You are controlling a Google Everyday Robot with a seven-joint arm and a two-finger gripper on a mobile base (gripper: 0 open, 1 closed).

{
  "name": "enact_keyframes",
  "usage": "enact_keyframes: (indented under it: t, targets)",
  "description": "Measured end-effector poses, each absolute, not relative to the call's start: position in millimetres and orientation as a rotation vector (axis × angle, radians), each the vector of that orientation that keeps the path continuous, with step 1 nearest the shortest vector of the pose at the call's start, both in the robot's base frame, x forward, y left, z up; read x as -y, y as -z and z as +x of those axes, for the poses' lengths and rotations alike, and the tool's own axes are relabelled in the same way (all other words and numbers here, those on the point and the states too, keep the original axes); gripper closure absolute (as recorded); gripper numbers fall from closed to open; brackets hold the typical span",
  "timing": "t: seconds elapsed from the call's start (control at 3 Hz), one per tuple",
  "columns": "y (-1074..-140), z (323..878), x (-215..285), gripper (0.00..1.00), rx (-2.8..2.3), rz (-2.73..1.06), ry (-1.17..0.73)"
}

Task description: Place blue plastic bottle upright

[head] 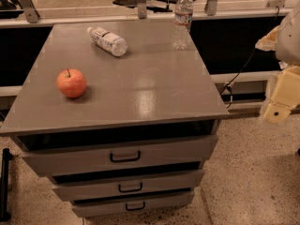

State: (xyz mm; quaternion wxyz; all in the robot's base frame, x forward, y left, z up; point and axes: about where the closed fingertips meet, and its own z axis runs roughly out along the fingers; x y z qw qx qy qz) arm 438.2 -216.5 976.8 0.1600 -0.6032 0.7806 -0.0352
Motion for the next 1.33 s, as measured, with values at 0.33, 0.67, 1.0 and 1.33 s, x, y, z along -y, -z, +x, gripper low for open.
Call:
enact_keyframes:
  t: [0.33, 0.67, 1.0, 1.33]
  targets:
    - [-977, 438, 216, 0.00, -2.230, -1.723, 0.101]
    - [-977, 463, 183, 0.00, -2.147, -1.750, 0.051]
    - [-978, 506, 132, 0.00, -2.001, -1.797, -0.013]
    - [-993, 552, 87, 0.00, -1.833, -1.802, -0.058]
